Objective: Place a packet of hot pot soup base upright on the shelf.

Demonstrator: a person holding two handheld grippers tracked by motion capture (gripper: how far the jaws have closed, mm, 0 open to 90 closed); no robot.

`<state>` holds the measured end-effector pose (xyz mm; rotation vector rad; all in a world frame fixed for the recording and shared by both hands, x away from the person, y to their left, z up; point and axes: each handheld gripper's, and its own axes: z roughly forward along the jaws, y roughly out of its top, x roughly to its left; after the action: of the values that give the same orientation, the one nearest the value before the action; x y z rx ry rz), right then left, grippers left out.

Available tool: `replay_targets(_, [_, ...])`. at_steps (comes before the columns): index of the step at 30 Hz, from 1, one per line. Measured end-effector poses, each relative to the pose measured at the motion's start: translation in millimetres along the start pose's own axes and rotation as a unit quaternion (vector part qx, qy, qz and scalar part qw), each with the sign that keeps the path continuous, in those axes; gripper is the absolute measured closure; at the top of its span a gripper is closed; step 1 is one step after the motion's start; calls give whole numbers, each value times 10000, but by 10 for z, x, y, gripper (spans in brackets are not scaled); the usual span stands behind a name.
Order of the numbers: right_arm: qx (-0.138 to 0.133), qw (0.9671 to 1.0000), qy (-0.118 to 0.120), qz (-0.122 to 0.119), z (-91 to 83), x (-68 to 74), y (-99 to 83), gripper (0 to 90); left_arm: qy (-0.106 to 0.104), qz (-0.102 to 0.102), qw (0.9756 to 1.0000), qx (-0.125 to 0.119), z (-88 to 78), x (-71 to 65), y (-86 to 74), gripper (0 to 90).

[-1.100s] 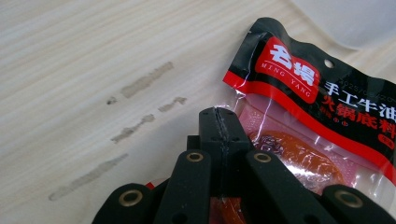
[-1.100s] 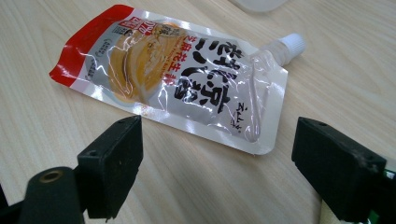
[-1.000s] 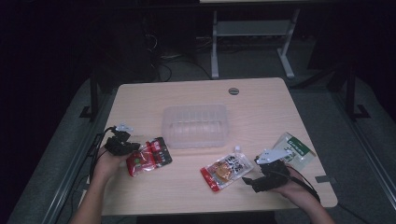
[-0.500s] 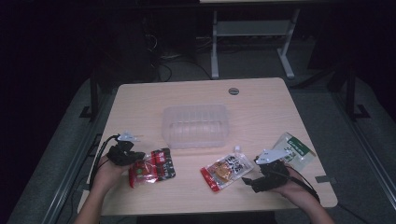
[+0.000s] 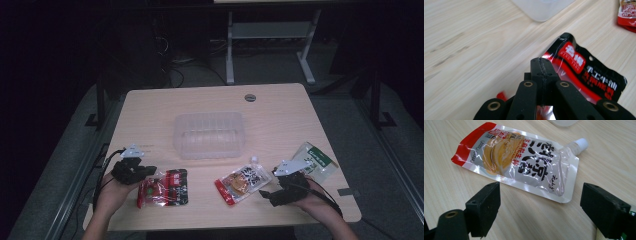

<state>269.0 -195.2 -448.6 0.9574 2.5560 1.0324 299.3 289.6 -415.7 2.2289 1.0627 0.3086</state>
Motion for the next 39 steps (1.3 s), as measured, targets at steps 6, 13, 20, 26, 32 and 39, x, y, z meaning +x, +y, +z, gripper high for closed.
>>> replay_targets(6, [-6, 10000, 3, -28, 2, 2, 2, 164, 354, -450, 9983, 61, -249, 124, -321, 897])
replay_targets(13, [-8, 10000, 2, -39, 11, 11, 11, 164, 215, -705, 9963, 449, -180, 207, -487, 897])
replay_targets(20, [4, 10000, 2, -6, 7, -1, 5, 164, 91, -509, 9969, 600, -74, 107, -421, 897])
replay_targets(26, [8, 10000, 7, -22, 11, 7, 6, 164, -185, -483, 9970, 568, -31, 40, -395, 897])
replay_targets(32, [28, 10000, -2, -11, 14, 3, 7, 164, -487, -237, 9969, 574, 77, -125, -309, 897])
replay_targets(39, [20, 10000, -15, -14, 10, 2, 4, 164, -716, 11, 9941, 815, 194, -312, -274, 897])
